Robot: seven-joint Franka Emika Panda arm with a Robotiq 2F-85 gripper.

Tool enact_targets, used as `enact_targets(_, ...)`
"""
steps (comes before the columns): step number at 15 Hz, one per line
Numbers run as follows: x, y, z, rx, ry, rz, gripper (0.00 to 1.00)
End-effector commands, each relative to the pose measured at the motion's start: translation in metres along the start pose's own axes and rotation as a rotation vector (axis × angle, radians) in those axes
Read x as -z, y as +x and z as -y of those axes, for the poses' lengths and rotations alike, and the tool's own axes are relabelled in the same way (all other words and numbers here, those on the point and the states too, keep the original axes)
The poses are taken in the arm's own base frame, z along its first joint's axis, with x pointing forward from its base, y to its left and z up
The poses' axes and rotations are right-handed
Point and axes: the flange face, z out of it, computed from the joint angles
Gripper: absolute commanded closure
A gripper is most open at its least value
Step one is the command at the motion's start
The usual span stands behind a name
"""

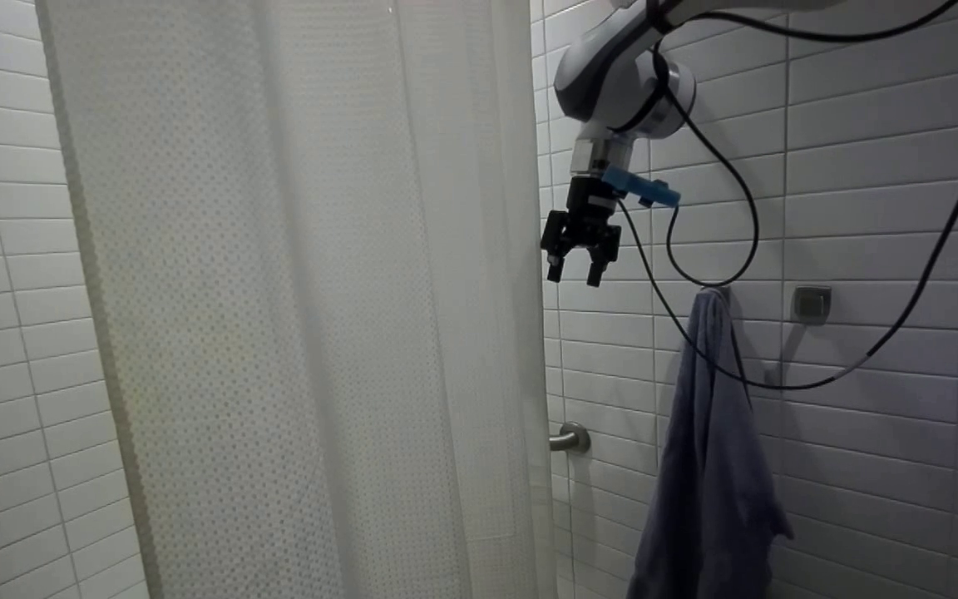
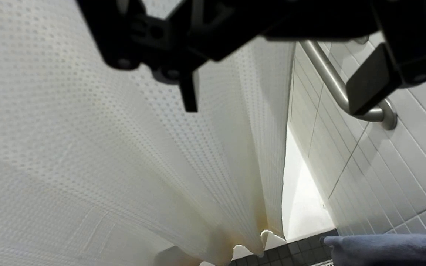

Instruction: Push the shower curtain to the left.

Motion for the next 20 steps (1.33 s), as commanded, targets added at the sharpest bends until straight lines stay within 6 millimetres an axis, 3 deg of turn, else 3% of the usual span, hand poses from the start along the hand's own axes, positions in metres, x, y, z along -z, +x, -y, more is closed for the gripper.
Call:
enact_targets(1, -0.001, 0.0, 0.0, -0.001, 0.001, 0.005, 0.0)
enact_targets(7, 0.002, 0.007, -0.006, 0.007, 0.004, -0.02, 0.0)
enact_targets(20, 0.021, 0.073, -0.016, -0.041, 0.093, -0.233, 0.0)
